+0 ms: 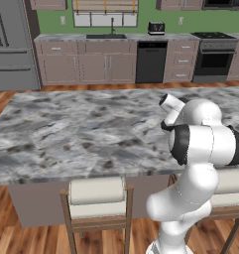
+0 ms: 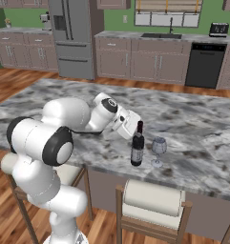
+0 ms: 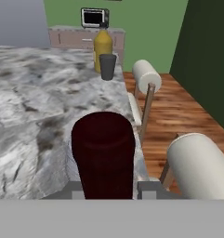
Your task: There is a wine glass and glass cup on the dining counter. Place the wine bottle next to the wine glass and the juice bottle next to the glass cup.
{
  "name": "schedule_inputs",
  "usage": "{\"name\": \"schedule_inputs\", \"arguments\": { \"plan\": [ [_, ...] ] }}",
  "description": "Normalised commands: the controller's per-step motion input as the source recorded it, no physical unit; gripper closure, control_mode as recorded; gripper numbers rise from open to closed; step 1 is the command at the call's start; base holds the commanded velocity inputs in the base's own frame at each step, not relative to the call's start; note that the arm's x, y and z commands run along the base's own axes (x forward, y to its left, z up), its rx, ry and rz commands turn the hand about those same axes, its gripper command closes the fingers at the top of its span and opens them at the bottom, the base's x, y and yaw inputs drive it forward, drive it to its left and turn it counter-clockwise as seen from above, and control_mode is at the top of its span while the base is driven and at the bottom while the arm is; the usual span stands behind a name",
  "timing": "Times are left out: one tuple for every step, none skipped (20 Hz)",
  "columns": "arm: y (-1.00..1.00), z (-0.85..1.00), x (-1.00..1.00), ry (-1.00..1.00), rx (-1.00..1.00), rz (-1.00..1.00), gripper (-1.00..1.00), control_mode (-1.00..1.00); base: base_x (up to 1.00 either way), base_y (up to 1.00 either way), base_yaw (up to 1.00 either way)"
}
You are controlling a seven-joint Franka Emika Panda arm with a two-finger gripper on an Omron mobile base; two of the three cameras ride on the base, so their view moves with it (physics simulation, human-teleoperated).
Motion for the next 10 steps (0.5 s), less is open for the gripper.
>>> {"name": "schedule_inputs", "arguments": {
  "plan": [
    [-0.06,-0.09,0.13,0.0,0.0,0.0,1.0,-1.0,0.0,0.0,0.0],
    [-0.05,-0.09,0.16,0.0,0.0,0.0,1.0,-1.0,0.0,0.0,0.0],
    [-0.06,-0.06,0.15,0.0,0.0,0.0,1.0,-1.0,0.0,0.0,0.0],
    [-0.05,-0.05,0.17,0.0,0.0,0.0,1.0,-1.0,0.0,0.0,0.0],
    [-0.05,-0.03,0.17,0.0,0.0,0.0,1.0,-1.0,0.0,0.0,0.0],
    [-0.06,-0.01,0.2,0.0,0.0,0.0,1.0,-1.0,0.0,0.0,0.0],
    [-0.05,-0.03,0.19,0.0,0.0,0.0,1.0,-1.0,0.0,0.0,0.0],
    [-0.05,-0.05,0.19,0.0,0.0,0.0,1.0,-1.0,0.0,0.0,0.0],
    [-0.05,-0.05,0.16,0.0,0.0,0.0,1.0,-1.0,0.0,0.0,0.0],
    [-0.03,-0.04,0.1,0.0,0.0,0.0,1.0,-1.0,0.0,0.0,0.0]
  ]
}}
